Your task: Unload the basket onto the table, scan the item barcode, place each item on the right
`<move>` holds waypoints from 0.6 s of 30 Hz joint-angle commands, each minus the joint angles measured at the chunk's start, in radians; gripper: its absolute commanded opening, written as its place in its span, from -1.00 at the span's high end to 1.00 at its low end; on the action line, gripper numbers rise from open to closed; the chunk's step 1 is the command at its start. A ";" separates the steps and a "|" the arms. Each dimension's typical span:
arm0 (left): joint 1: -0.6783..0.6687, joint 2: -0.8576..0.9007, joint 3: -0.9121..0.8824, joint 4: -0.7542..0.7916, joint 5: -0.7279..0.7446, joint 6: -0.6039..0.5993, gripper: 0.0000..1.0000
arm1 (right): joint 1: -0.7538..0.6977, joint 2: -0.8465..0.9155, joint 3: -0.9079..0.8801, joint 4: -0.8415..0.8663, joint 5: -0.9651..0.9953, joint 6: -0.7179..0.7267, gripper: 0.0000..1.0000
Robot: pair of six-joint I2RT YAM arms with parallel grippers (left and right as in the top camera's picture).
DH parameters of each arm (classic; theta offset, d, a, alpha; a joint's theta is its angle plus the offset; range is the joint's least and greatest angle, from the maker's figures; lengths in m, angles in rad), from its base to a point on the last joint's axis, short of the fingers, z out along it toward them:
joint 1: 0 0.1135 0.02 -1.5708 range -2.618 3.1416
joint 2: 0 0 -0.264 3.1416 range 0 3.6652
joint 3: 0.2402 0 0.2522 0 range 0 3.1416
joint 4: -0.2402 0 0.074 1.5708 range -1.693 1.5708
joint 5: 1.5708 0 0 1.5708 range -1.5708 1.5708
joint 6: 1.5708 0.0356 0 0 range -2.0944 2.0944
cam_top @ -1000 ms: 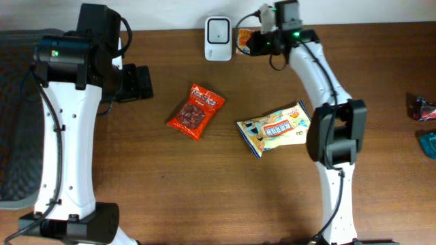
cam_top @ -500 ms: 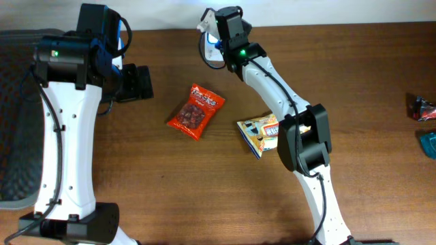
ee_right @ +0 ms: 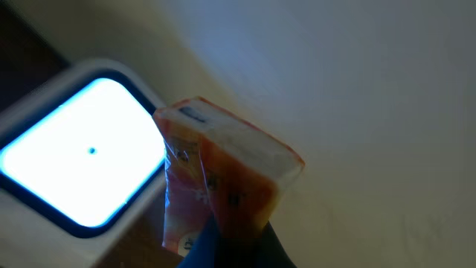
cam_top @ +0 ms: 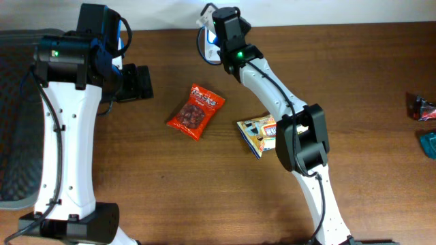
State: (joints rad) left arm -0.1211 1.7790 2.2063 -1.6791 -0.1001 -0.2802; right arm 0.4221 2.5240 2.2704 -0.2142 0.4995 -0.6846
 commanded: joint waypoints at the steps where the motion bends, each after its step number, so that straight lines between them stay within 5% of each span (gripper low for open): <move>1: 0.006 -0.006 -0.001 0.002 0.010 -0.007 -0.98 | -0.090 -0.045 0.023 -0.082 0.151 0.369 0.92; 5: 0.006 -0.006 -0.001 0.002 0.010 -0.007 -0.99 | -0.247 -0.139 0.023 -0.328 0.148 0.781 0.92; 9: 0.006 -0.006 -0.001 0.001 0.010 -0.007 -0.98 | -0.498 -0.200 0.023 -0.657 0.148 1.046 0.92; 14: 0.006 -0.006 -0.001 0.002 0.010 -0.007 -0.98 | -0.829 -0.181 0.019 -0.958 -0.002 1.173 0.92; 18: 0.006 -0.006 -0.001 0.001 0.010 -0.007 -0.98 | -1.015 -0.161 0.017 -1.035 -0.099 1.172 0.92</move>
State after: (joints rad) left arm -0.1211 1.7790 2.2055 -1.6798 -0.1001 -0.2802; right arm -0.5171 2.3512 2.2879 -1.2285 0.4828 0.4549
